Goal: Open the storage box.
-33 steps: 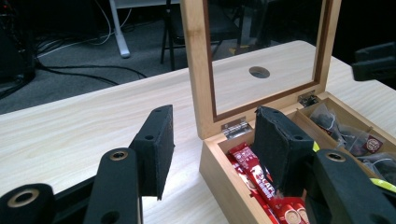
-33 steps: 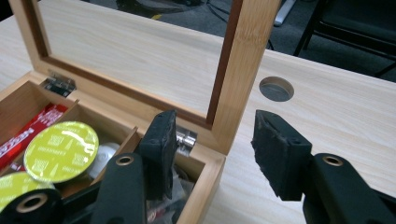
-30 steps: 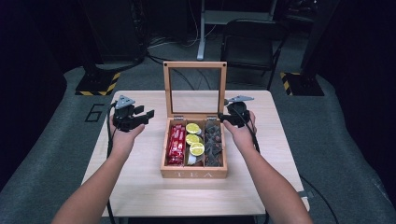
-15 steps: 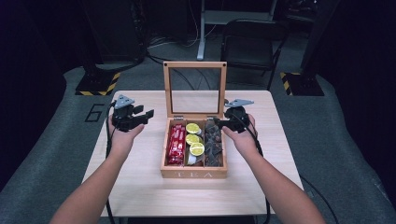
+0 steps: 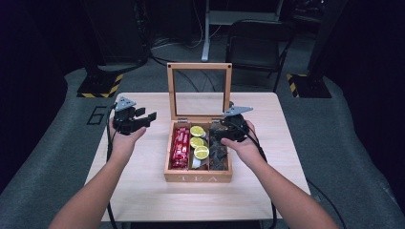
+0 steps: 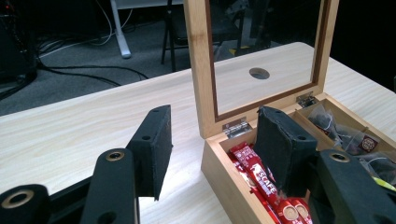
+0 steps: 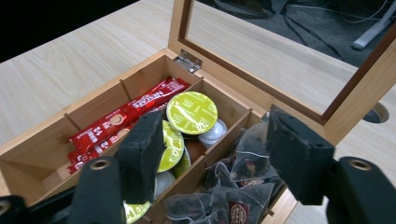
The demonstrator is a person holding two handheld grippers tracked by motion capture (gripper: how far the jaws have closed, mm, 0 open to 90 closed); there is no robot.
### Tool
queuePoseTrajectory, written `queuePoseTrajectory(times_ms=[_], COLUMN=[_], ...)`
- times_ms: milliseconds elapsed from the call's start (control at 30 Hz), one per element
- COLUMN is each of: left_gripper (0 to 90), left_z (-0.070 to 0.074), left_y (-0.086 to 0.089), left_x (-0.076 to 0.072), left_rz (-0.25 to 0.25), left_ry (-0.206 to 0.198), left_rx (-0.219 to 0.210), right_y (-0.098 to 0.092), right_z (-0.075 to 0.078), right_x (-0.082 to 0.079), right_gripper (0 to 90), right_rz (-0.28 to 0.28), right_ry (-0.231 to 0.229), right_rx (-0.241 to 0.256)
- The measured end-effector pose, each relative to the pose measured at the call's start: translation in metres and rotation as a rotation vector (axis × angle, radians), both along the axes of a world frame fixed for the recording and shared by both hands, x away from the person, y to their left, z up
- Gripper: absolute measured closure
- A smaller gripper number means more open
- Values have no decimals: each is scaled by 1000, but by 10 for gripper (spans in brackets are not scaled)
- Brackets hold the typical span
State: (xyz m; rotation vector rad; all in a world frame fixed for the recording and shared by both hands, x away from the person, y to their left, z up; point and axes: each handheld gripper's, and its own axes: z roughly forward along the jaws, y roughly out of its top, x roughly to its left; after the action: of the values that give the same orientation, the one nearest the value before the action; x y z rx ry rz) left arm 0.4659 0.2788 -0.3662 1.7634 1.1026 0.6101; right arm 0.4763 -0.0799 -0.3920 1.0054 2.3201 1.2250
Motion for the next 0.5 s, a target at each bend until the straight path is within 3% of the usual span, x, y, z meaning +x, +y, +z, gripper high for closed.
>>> queuePoseTrajectory(times_ms=[333, 500], left_gripper=[413, 407], left_z=[-5, -8], left_y=[-1, -1], left_x=[-2, -4], left_rz=[-20, -28], left_ry=[26, 31], left_rx=[-20, -17], right_y=[0, 1], right_z=[-4, -6], right_x=[-3, -5], right_gripper=[283, 275], right_rz=[42, 54], right_ry=[13, 23], right_rx=[-24, -12])
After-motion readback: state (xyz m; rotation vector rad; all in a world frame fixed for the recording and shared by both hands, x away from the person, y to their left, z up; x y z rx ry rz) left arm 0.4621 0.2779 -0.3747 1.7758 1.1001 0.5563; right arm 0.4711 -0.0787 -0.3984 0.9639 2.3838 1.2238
